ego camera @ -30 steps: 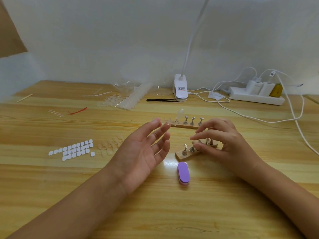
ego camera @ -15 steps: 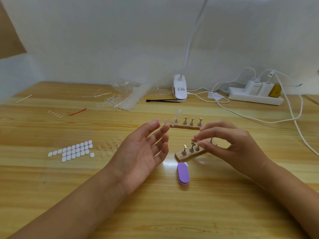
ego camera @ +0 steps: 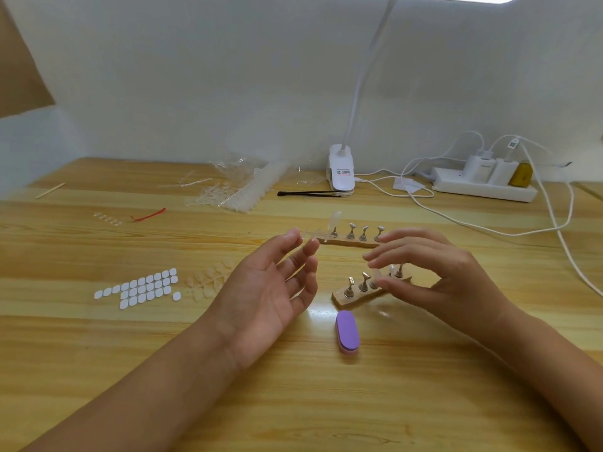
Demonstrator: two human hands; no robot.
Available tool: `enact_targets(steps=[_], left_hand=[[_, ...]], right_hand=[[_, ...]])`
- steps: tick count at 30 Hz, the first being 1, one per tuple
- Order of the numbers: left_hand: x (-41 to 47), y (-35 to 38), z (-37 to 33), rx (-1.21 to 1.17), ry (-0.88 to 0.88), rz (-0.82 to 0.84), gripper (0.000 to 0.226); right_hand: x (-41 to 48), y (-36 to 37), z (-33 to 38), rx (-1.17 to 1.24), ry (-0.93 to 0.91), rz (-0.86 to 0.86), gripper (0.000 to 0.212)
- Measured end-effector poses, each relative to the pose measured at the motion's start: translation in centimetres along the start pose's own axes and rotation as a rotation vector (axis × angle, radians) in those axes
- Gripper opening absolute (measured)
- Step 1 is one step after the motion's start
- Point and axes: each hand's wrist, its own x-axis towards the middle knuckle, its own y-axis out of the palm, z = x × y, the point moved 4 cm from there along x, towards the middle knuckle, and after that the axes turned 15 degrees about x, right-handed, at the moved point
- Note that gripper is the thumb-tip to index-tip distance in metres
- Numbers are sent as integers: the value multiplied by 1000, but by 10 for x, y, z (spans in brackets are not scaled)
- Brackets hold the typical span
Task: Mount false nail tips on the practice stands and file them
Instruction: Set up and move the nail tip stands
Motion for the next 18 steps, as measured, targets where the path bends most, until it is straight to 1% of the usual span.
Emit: enact_targets(steps=[5, 7, 8, 10, 12, 13, 18], left_hand=[[0, 0, 1, -2, 14, -9, 38], [1, 1, 1, 30, 20, -25, 40], [1, 1, 2, 52, 25, -33, 39], [1, 0, 2, 91, 41, -45, 37], [1, 0, 3, 116, 56, -51, 35], [1, -1, 3, 122, 60, -54, 34], [2, -2, 4, 127, 59, -62, 33]], right_hand=[[-4, 14, 2, -138, -61, 226, 22], [-5, 17, 2, -170, -47, 270, 25], [-5, 16, 3, -161, -36, 260, 26], [-4, 12, 5, -130, -28, 174, 25], [-2, 9, 6, -153, -45, 77, 26], [-1, 9, 8, -180, -58, 56, 28], [-1, 17, 11, -260, -128, 141, 28]])
